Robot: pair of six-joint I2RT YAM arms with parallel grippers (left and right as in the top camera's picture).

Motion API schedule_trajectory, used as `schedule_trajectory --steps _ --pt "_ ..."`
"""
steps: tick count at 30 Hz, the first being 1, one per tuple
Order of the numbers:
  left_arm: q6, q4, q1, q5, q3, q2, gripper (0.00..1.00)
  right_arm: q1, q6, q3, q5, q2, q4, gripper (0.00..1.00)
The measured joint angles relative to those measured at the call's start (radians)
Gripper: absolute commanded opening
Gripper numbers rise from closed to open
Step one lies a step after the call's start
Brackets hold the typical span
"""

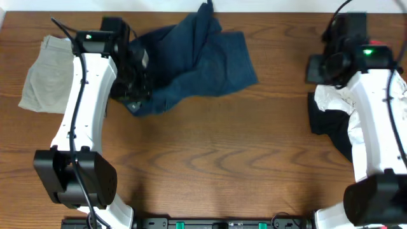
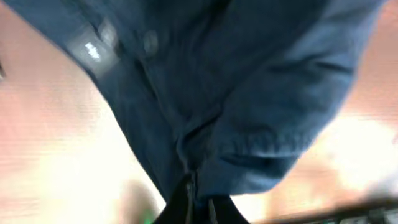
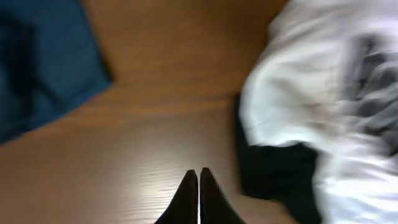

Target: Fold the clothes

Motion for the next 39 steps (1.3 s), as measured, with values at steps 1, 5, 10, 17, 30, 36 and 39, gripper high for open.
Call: schedule_trajectory --steps 1,5,10,17,30,36,39 --pt "0.0 -0.025 -0.001 0.0 -0.018 0.0 0.06 0.002 0.0 -0.031 -0.041 0.007 0.03 0.07" --pt "-0.001 -0.103 -0.011 0.0 -0.092 0.0 0.06 0.027 0.004 -0.13 -0.185 0.043 0.167 0.31" --pt "-0.001 -0.107 -0.046 0.0 -0.195 0.0 0.06 0.079 0.012 -0.194 -0.249 0.106 0.264 0.37" --pt "-0.001 -0.057 -0.108 0.0 -0.34 0.0 0.06 0.13 0.035 -0.217 -0.249 0.254 0.269 0.36" --pt "-0.004 -0.033 -0.124 0.0 -0.406 0.0 0.14 0.134 0.063 -0.218 -0.133 0.357 0.229 0.01" --pt "-0.003 -0.04 -0.124 0.0 -0.406 0.0 0.24 0.134 0.085 -0.217 -0.045 0.363 0.024 0.01" --pt "-0.006 -0.051 -0.124 0.0 -0.406 0.0 0.25 0.13 0.113 -0.22 0.032 0.371 -0.077 0.01"
